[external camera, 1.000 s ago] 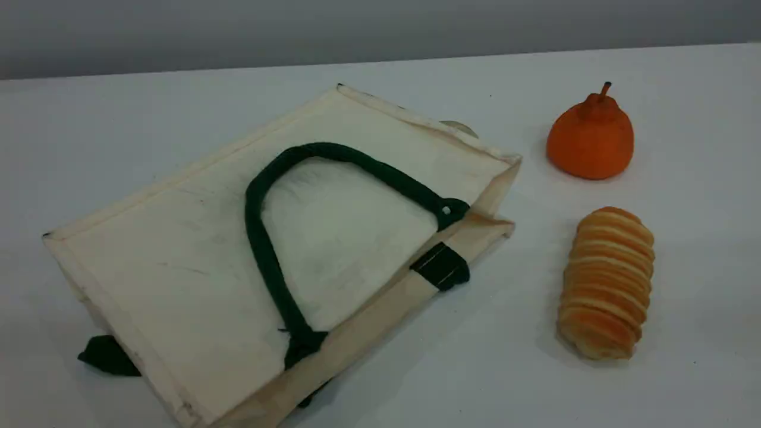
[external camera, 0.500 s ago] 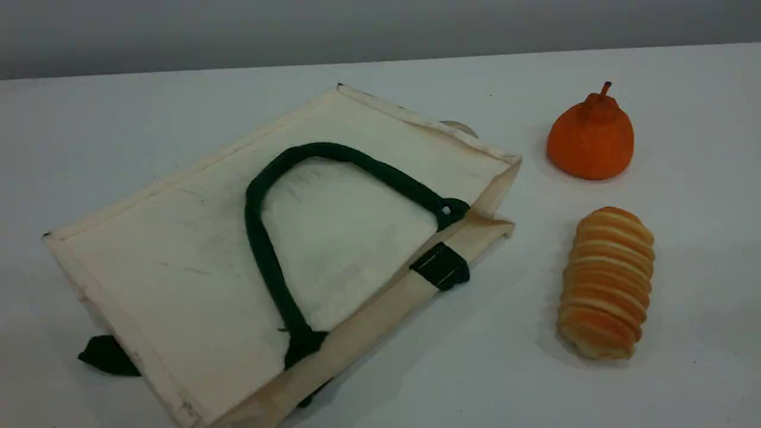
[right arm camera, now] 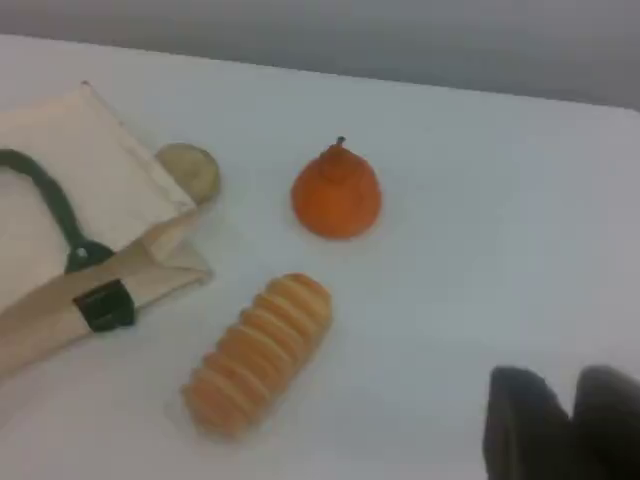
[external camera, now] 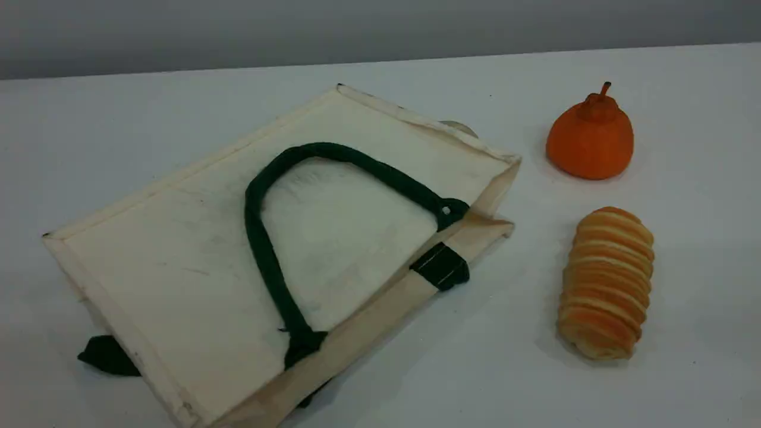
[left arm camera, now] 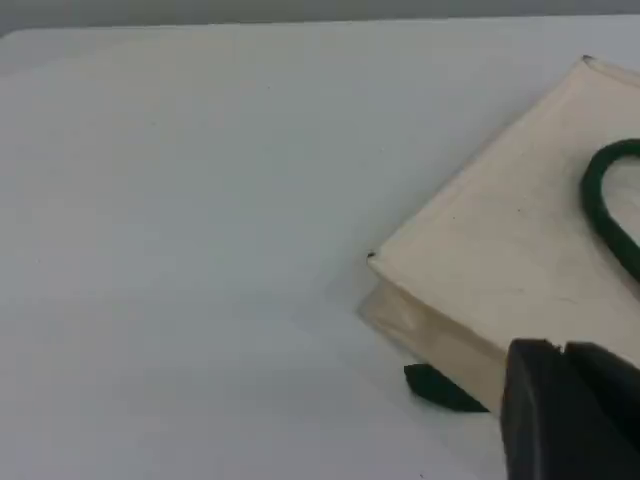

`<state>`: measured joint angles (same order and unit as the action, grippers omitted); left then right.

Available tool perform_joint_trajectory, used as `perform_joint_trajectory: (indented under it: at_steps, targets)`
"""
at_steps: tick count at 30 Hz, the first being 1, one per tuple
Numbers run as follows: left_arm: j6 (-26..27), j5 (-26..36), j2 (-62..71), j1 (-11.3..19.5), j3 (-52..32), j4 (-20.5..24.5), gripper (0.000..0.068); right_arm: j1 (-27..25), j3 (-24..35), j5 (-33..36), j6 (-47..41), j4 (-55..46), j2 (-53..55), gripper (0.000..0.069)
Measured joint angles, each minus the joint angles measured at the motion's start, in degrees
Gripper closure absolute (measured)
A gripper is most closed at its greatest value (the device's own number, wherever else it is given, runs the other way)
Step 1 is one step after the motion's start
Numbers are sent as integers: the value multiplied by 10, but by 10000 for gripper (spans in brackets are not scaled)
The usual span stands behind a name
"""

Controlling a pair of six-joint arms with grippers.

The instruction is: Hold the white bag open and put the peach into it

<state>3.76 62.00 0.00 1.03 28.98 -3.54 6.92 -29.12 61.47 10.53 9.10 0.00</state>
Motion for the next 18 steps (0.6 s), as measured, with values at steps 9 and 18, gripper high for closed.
perform_joint_trajectory:
  at_steps: [9,18]
  targets:
    - [0,0,0,0,0,0,609,0,0,0,2,0,0,577]
    - [0,0,0,0,0,0,599,0,0,0,1,0,0,568]
